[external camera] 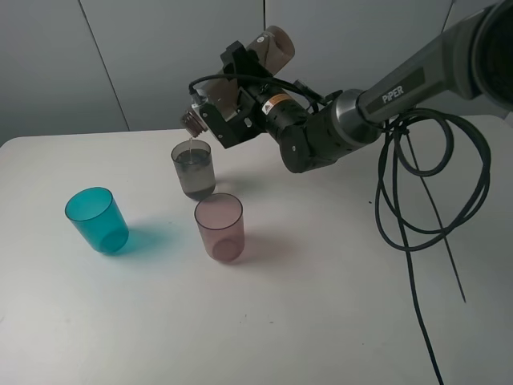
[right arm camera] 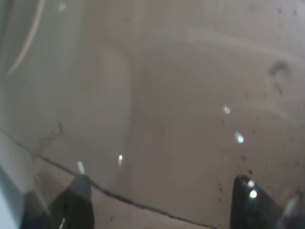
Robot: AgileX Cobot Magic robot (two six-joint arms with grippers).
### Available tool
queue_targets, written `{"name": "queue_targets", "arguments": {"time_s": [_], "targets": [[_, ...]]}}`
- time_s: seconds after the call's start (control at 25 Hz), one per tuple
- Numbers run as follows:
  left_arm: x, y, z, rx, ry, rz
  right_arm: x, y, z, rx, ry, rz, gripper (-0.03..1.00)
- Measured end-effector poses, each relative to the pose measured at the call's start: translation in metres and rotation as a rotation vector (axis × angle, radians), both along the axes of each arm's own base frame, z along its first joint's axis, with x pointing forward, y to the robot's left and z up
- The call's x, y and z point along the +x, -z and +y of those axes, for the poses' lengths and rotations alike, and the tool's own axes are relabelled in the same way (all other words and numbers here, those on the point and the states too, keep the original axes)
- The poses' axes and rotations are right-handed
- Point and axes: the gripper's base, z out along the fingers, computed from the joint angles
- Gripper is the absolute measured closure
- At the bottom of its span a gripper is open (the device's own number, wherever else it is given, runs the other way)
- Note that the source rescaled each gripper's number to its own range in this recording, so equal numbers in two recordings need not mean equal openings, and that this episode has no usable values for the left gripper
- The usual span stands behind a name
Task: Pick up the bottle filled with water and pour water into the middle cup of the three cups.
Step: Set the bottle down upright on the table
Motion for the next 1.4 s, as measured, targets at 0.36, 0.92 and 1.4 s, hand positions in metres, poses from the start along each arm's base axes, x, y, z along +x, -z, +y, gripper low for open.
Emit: {"name": "queue_targets", "arguments": {"time_s": [0.36, 0.92, 1.4], "targets": [[0.000, 0.000, 0.000, 0.000, 0.000, 0.000, 0.003, 0.005, -0.008, 0.427, 0.113, 0.333, 0.97], [0.000, 0.000, 0.000, 0.000, 0.000, 0.000, -0.028, -0.056, -0.031, 1.154, 0.014, 0.790, 0.97], [0.000, 0.000, 0.000, 0.000, 0.000, 0.000, -0.045, -0.061, -0.128, 1.581, 0.103, 0.949, 0.97]]}}
